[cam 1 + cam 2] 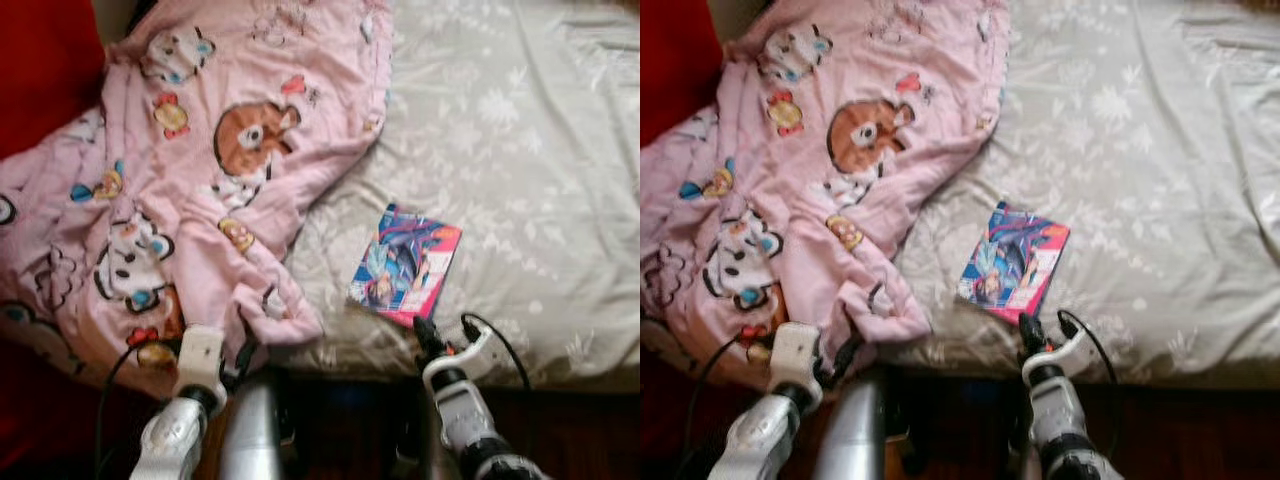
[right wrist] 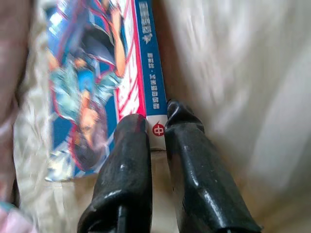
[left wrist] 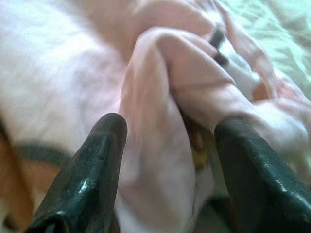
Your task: Clean up the room
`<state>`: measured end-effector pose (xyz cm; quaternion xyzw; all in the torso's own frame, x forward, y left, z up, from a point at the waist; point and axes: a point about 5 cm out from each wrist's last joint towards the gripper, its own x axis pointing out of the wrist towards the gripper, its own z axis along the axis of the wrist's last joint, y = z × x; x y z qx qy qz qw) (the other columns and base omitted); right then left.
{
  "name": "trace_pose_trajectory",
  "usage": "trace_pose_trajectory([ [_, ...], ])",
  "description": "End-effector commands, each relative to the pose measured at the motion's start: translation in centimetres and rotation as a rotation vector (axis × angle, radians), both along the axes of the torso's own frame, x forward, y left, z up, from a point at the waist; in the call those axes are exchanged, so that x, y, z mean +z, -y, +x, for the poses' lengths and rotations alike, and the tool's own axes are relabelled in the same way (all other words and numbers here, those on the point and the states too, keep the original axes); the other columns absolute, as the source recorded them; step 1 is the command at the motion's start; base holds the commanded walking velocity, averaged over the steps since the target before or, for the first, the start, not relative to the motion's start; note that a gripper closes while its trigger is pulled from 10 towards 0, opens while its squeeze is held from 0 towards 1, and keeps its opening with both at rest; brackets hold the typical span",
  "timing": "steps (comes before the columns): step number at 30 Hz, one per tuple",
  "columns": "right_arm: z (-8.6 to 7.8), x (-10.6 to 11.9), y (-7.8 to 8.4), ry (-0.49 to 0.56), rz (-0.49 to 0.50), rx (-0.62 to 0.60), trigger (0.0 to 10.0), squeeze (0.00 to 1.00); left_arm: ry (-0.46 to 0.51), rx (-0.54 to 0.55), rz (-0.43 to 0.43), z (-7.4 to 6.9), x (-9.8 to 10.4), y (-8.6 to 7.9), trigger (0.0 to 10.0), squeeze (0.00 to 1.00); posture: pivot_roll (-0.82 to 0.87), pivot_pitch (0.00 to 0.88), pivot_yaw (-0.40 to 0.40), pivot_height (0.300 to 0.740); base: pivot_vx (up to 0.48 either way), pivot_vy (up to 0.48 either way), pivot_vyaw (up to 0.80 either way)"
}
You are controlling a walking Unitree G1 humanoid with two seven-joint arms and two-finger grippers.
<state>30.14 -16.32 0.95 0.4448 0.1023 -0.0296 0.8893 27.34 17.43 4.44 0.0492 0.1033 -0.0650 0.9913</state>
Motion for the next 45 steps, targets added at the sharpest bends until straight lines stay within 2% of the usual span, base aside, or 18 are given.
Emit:
trace_pose_trajectory([
  [1,-0.1,0.1,1.0,0.009,-0.031,-0.045,0.0,0.00,-0.055,0.030,0.021,-0.9,-1.7,-0.7,10.0,0.00,0.02,0.165,0.028,0.620,0.000,0.000,0.00],
  [2,0.1,0.4,1.2,0.024,-0.058,-0.048,7.6,0.00,-0.064,0.032,0.020,-0.5,-1.9,-0.6,10.0,0.00,0.01,0.150,0.026,0.620,0.000,0.000,0.00],
  [3,0.3,0.8,1.7,0.033,-0.093,-0.064,10.0,0.00,-0.072,0.028,0.018,-0.1,-2.1,-0.3,10.0,0.00,-0.01,0.122,0.022,0.620,0.000,0.000,0.00],
  [4,0.3,0.8,1.7,0.033,-0.093,-0.064,10.0,0.00,-0.072,0.028,0.018,-0.1,-2.1,-0.3,10.0,0.00,-0.01,0.122,0.022,0.620,0.000,0.000,0.00],
  [6,0.6,1.2,2.1,0.043,-0.154,-0.066,10.0,0.00,-0.081,0.024,0.018,0.3,-2.3,0.0,10.0,0.00,-0.02,0.088,0.013,0.620,0.000,0.000,0.00],
  [10,0.9,1.8,1.6,0.058,-0.354,0.034,10.0,0.00,-0.105,0.042,0.030,0.5,-3.0,-0.3,10.0,0.00,-0.04,0.047,0.003,0.620,0.000,0.000,0.00],
  [11,0.9,1.8,1.6,0.058,-0.354,0.034,10.0,0.00,-0.105,0.042,0.030,0.5,-3.0,-0.3,10.0,0.00,-0.04,0.047,0.003,0.620,0.000,0.000,0.00],
  [12,1.0,1.8,0.8,0.061,-0.406,0.089,10.0,0.00,-0.133,0.073,0.037,0.4,-3.7,-0.9,10.0,0.00,-0.05,0.024,-0.001,0.620,0.000,0.000,0.00],
  [14,1.0,1.8,0.6,0.062,-0.429,0.101,10.0,0.00,-0.150,0.092,0.033,0.2,-4.1,-1.2,10.0,0.00,-0.06,0.013,-0.004,0.620,0.000,0.000,0.00],
  [15,1.1,1.9,0.6,0.062,-0.475,0.107,10.0,0.00,-0.171,0.115,0.027,0.0,-4.6,-1.6,10.0,0.00,-0.06,0.001,-0.004,0.620,0.000,0.000,0.00],
  [19,1.1,2.1,0.6,0.071,-0.536,0.119,10.0,0.00,-0.176,0.137,0.016,-0.1,-4.7,-1.9,10.0,0.00,-0.06,0.000,-0.004,0.620,0.000,0.000,0.00],
  [21,1.1,2.2,0.1,0.086,-0.601,0.168,10.0,0.00,-0.177,0.156,0.006,0.0,-4.7,-2.3,10.0,0.00,-0.06,0.000,-0.005,0.620,0.000,0.000,0.00],
  [27,1.2,2.1,-0.3,0.071,-0.661,0.188,10.0,0.00,-0.207,0.162,0.012,0.0,-5.2,-2.4,10.0,0.00,-0.06,0.000,0.000,0.640,0.000,0.000,0.00],
  [31,1.3,2.0,-0.2,0.040,-0.655,0.182,10.0,0.00,-0.249,0.171,0.004,-0.4,-5.8,-2.3,10.0,0.00,-0.08,0.000,0.011,0.650,0.000,0.000,0.00],
  [32,1.4,2.0,-0.2,0.034,-0.659,0.179,10.0,0.00,-0.308,0.167,0.006,-0.9,-6.7,-1.9,10.0,0.00,-0.10,0.000,0.007,0.660,0.000,0.000,0.00],
  [35,1.4,2.0,0.0,0.033,-0.634,0.162,10.0,0.00,-0.355,0.161,0.010,-1.4,-7.3,-1.7,10.0,0.00,-0.10,0.000,0.002,0.680,0.000,0.000,0.00],
  [42,1.4,2.1,0.2,0.034,-0.630,0.153,10.0,0.00,-0.377,0.169,0.007,-1.5,-7.5,-1.7,10.0,0.00,-0.10,0.000,-0.003,0.695,0.000,0.000,0.00],
  [45,1.5,2.2,0.1,0.036,-0.658,0.166,10.0,0.00,-0.411,0.206,-0.009,-1.9,-8.0,-2.0,10.0,0.00,-0.10,0.000,-0.015,0.705,0.000,0.000,0.00],
])
